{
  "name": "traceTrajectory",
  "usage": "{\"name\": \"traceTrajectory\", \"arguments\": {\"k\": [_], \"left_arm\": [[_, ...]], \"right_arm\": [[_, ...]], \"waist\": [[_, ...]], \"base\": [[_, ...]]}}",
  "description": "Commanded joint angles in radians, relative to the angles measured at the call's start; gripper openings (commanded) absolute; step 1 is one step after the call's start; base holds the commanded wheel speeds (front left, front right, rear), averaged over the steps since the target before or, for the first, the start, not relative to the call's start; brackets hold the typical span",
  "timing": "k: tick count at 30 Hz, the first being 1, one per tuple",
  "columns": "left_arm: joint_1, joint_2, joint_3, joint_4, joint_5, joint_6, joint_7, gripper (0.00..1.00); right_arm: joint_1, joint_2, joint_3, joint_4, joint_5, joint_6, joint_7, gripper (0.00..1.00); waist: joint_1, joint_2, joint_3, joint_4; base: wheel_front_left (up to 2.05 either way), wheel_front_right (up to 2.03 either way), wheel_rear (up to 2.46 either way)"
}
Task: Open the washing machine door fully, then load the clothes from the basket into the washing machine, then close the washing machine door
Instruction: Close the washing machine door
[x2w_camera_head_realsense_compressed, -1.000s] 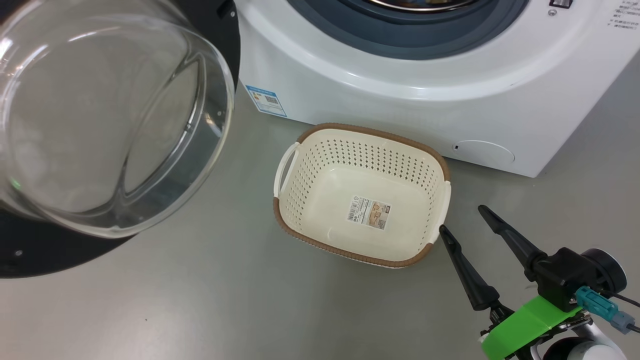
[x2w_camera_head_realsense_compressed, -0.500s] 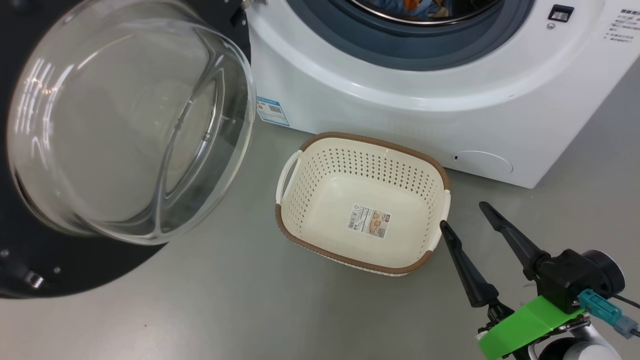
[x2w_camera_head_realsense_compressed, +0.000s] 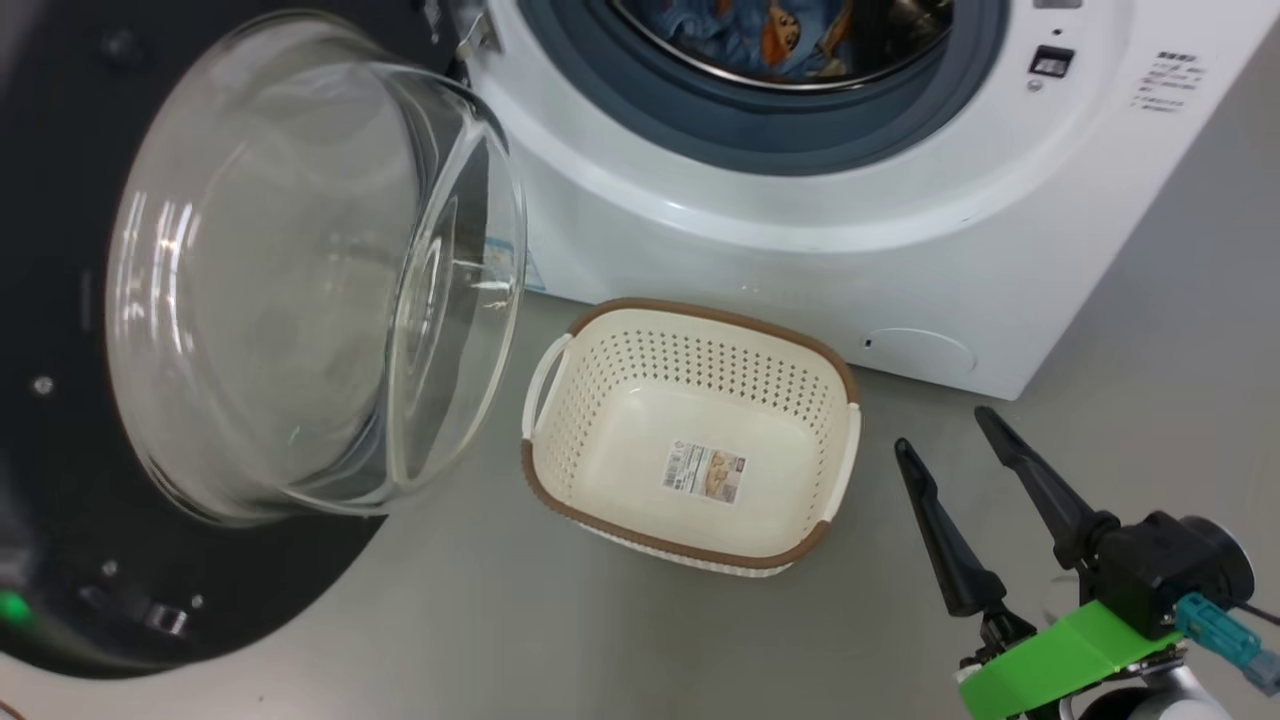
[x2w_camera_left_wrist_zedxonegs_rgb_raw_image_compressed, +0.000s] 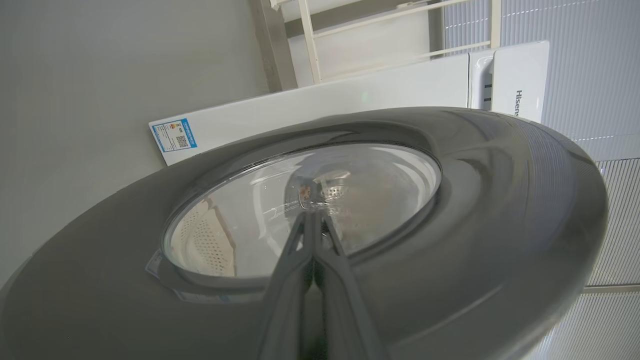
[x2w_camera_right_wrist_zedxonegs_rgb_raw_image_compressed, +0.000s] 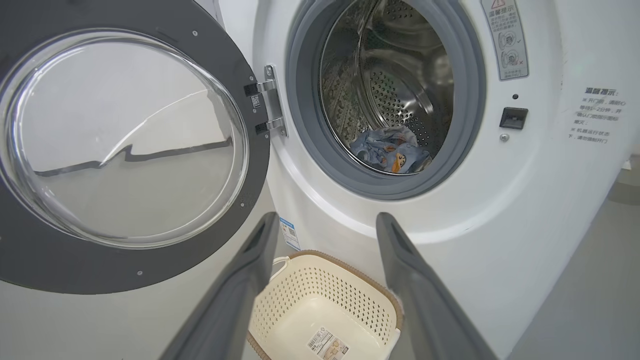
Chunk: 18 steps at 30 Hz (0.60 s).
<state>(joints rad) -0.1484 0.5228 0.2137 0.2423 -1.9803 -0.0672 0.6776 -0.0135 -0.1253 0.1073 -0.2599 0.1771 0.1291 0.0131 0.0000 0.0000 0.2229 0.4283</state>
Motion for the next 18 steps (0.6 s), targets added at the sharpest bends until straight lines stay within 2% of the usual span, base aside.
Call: {"name": "traceTrajectory", "arguments": {"k": [1, 11, 18], "left_arm": [[0.004, 0.045, 0.029, -0.054, 0.004, 0.002, 0.016, 0.0], [0.12, 0.032, -0.005, -0.247, 0.001, 0.047, 0.069, 0.0], [0.171, 0.013, -0.042, -0.335, -0.001, 0.059, 0.1, 0.0]], "right_arm": [[0.011, 0.009, 0.019, -0.021, -0.012, 0.002, -0.013, 1.0], [0.043, 0.036, 0.016, -0.003, -0.005, 0.002, -0.04, 1.0], [0.059, 0.049, 0.02, 0.009, -0.001, 0.002, -0.054, 1.0]], "waist": [[0.0, 0.0, -0.022, -0.024], [0.0, 0.0, -0.078, -0.098], [0.0, 0.0, -0.108, -0.15]], "base": [[0.0, 0.0, 0.0], [0.0, 0.0, 0.0], [0.0, 0.0, 0.0]]}}
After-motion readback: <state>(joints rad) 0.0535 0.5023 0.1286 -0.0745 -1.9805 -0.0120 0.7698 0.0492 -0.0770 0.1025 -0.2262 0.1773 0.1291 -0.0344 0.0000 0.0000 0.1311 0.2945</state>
